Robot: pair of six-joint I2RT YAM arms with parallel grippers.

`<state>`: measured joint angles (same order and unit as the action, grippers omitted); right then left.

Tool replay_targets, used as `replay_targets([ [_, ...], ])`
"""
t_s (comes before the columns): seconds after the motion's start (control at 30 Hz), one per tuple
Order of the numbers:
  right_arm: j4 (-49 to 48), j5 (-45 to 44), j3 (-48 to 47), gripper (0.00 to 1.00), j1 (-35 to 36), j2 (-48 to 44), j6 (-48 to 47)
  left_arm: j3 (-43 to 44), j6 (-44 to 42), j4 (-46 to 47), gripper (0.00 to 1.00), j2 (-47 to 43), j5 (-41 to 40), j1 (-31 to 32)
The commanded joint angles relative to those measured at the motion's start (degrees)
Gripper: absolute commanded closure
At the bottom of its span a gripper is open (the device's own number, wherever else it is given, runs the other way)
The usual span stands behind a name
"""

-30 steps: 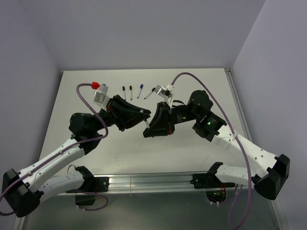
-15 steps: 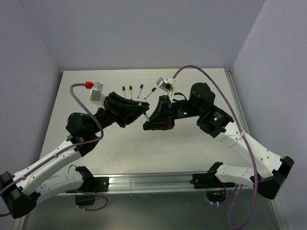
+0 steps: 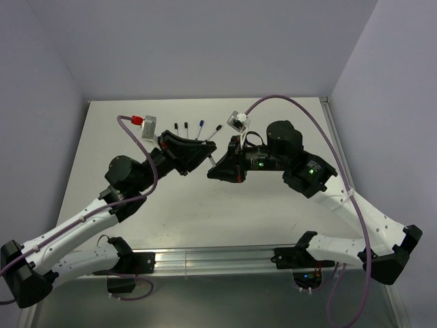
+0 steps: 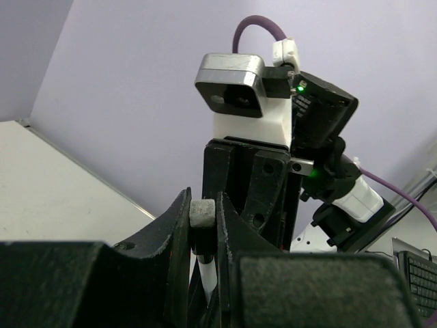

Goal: Insert the pens into the pen caps
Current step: Press the pen cap onto the pen, then place the pen at the center of the board.

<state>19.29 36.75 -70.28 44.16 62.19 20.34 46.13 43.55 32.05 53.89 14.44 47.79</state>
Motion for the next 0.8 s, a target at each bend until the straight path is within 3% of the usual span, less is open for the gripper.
replay_targets([
  [0.0, -11.39, -18.20, -6.80, 1.00, -1.01, -0.50, -0.29, -2.01, -0.48, -11.92, 1.00, 1.66, 11.85, 5.12],
  [0.17, -9.89, -18.03, -6.97, 1.00, -0.92, -0.14, -0.74, -1.66, -0.75, -13.94, 1.00, 0.52, 7.63, 5.12],
  [0.23, -8.31, -18.21, -7.15, 1.00, -0.83, -0.14, -1.09, -0.87, -1.27, -17.26, 1.00, -0.01, 2.11, 5.12],
  [0.37, -4.44, -17.94, -7.06, 0.80, -0.92, -0.67, -1.70, 2.98, -1.80, -23.94, 1.00, -1.42, -10.81, 4.51],
  [0.5, -2.24, -18.64, -3.12, 0.57, -1.01, -3.21, -1.27, 10.11, -1.98, -30.29, 1.00, 0.86, -15.91, -1.97],
  [0.57, -2.06, -20.04, 0.12, 0.50, -1.27, -5.58, -0.57, 12.83, -1.10, -31.87, 1.00, 2.79, -17.24, -6.45],
  [0.7, -0.22, -24.00, 3.92, 0.46, -2.32, -8.93, 0.49, 16.62, 0.30, -39.24, 1.00, 8.32, -19.09, -14.37],
  [0.77, 0.57, -25.67, 5.49, 0.46, -2.33, -9.63, 1.28, 22.14, 0.75, -44.77, 0.99, 15.43, -22.93, -18.24],
])
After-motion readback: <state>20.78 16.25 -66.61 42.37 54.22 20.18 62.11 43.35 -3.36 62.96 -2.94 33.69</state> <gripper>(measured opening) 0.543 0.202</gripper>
